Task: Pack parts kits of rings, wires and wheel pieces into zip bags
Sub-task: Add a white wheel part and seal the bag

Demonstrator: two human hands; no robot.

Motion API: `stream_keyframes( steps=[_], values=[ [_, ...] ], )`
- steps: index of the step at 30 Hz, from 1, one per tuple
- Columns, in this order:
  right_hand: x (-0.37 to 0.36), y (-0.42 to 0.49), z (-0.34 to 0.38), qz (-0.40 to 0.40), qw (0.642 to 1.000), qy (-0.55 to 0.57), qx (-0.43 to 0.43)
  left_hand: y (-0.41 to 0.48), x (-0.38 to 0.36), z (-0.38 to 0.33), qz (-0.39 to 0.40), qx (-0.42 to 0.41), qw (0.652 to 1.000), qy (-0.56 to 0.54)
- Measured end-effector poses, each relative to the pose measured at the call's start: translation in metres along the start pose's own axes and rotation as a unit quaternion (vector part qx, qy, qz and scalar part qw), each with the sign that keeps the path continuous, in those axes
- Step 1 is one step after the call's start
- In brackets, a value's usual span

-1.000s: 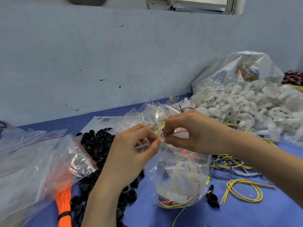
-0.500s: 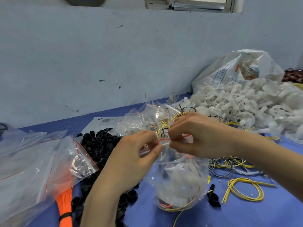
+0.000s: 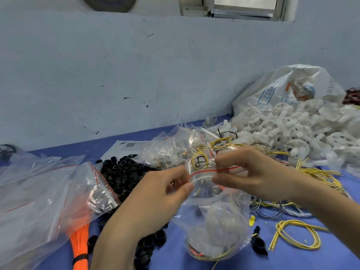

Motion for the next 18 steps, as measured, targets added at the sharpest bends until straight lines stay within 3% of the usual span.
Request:
stream_keyframes(
  steps=[3, 10, 18],
  values=[
    [-0.006, 0.001, 0.001, 0.013, 1.000, 0.007, 0.000, -0.001, -0.004, 0.000, 0.026, 0.011, 1.000, 0.010],
    [0.002, -0.005, -0.009, -0.049, 0.977, 0.206, -0.030, -0.005, 0.012, 0.002, -0.003, 0.025, 1.000, -0.013],
    [-0.009, -0.005, -0.011, -0.067, 0.977, 0.199, -0.021, -0.001, 0.001, -0.006, 0.002, 0.028, 0.999, -0.034]
  ],
)
Point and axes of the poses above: each hand's wrist, its own y-axis towards the middle knuckle, its own x-axis out of the back of the hand, z = x × y, the point moved 3 cm from there along y, towards the middle knuckle, and after that the axes turned 2 degrees about -z, right-handed, at the moved point
